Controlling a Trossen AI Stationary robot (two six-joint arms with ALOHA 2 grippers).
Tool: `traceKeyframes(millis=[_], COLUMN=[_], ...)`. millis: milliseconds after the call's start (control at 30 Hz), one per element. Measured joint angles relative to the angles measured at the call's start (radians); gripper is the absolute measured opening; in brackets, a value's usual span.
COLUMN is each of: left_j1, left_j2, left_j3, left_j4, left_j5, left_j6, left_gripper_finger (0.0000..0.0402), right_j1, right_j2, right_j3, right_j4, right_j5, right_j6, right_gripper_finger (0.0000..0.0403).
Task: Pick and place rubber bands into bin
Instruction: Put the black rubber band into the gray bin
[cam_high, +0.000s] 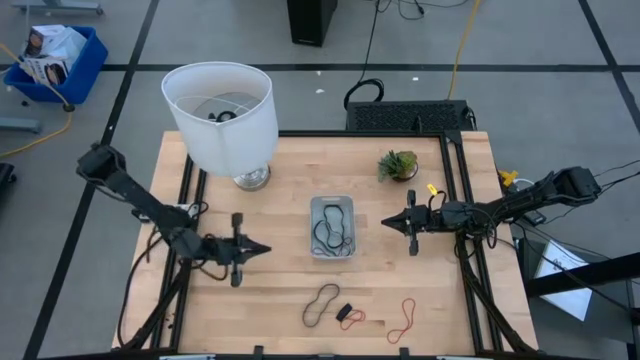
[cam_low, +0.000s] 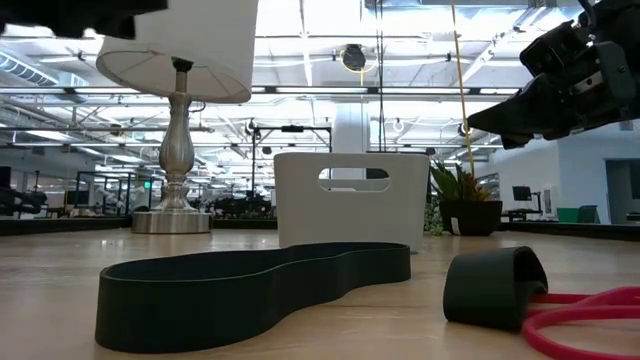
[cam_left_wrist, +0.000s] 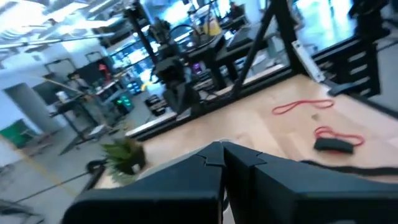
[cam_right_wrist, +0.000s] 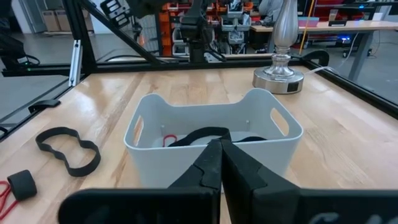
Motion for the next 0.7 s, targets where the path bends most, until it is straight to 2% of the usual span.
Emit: traceKeyframes(millis=[100,167,233,333,400,533,700], left_j1=[-0.038,-0.037,-0.003,0.096,0.157,0.207,0.209], left_j2=[-0.058,-0.083,-0.089,-0.066,-0.024,0.089,0.203], left_j3=[-0.001,-0.001,-0.001,-0.001,-0.001,-0.001,-0.001], left_j4=[-0.057,-0.078,-0.084,-0.075,-0.044,0.034,0.126], left_j5=[-0.076,-0.07,0.017,0.231,0.326,0.396,0.406], left_j6=[0.005,0.01,0.007,-0.054,-0.107,-0.146,-0.109], left_gripper_finger=[0.0001,0.0,0.0,0.0,0.0,0.0,0.0], right_j1=[0.0,0.0,0.0,0.0,0.0,0.0,0.0], right_j2=[0.0,0.0,0.0,0.0,0.0,0.0,0.0], right_j3=[0.0,0.0,0.0,0.0,0.0,0.0,0.0], right_j4=[0.009,0.009,0.018,0.046,0.067,0.084,0.084], right_j5=[0.0,0.0,0.0,0.0,0.0,-0.001,-0.001], right_j6=[0.002,0.0,-0.001,-0.001,-0.001,-0.001,-0.002], right_gripper_finger=[0.0,0.0,0.0,0.0,0.0,0.0,0.0])
